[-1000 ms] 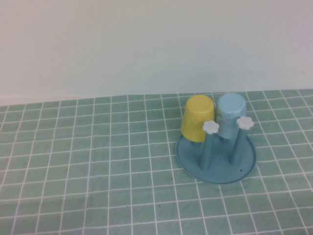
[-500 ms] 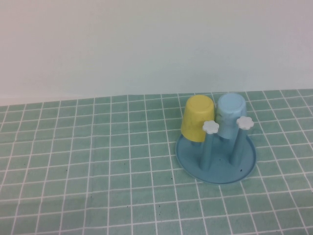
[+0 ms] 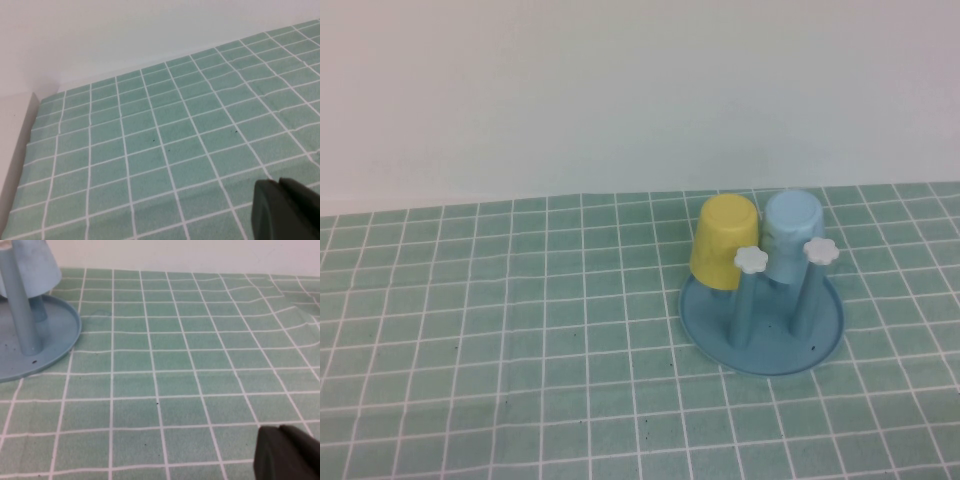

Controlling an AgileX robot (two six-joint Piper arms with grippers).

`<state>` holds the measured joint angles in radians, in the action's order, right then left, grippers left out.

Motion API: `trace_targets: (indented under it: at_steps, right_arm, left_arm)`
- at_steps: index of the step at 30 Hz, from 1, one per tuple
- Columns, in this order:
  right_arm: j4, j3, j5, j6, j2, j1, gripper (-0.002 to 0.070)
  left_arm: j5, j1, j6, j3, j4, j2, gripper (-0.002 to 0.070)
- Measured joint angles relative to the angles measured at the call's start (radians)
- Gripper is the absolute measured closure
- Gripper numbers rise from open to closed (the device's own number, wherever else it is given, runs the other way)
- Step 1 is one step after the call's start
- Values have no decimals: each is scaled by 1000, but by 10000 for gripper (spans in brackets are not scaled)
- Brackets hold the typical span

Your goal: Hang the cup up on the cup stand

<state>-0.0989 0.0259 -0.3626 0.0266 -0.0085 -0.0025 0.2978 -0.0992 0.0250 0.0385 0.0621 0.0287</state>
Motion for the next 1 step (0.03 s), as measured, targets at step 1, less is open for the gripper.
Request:
trace_targets:
  at_steps: [1]
  right_arm:
    - [0, 0, 0, 0, 0, 0, 678]
  left_arm:
    - [0, 0, 0, 0, 0, 0, 675]
